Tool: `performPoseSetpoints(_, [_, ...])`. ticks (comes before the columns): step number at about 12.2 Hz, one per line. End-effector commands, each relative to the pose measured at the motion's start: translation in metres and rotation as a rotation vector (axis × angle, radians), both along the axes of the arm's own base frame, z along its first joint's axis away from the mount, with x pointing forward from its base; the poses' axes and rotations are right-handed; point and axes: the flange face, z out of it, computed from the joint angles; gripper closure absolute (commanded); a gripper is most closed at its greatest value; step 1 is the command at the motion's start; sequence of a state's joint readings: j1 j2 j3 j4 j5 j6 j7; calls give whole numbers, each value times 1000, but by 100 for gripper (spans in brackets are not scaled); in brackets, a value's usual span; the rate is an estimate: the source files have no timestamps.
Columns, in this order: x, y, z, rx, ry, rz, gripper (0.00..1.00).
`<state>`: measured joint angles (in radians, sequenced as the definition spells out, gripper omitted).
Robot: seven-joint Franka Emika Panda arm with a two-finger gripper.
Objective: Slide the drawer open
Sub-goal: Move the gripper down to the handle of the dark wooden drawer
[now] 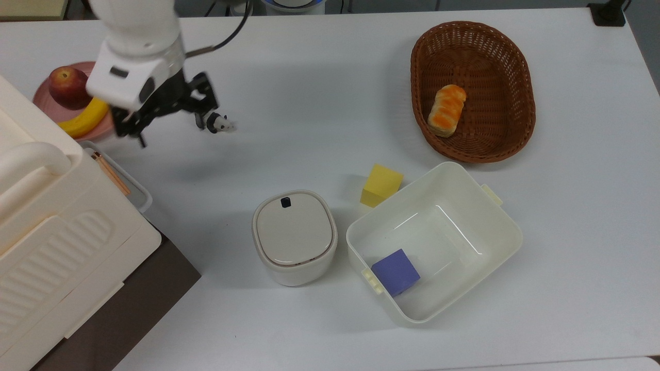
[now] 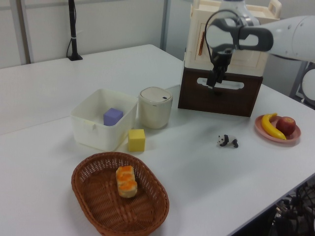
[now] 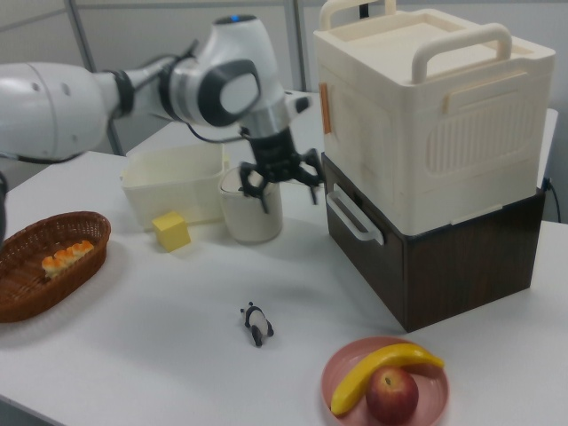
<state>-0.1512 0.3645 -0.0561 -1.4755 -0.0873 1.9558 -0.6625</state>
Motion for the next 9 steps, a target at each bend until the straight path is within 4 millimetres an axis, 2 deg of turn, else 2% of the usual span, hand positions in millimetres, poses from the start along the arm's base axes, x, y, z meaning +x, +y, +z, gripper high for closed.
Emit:
performPoseSetpoints(1, [12,-28,-13,-77,-69,141,3])
performPoseSetpoints(2, [18,-30,-12,-91,-114,146,5])
performPoseSetpoints(4, [19,-45,-20,-104,-126,141,6])
performPoseSetpoints(6, [23,-47,-37,-116,-108,152,6])
performPoseSetpoints(9, [22,-46,-49,-108,-88,152,6])
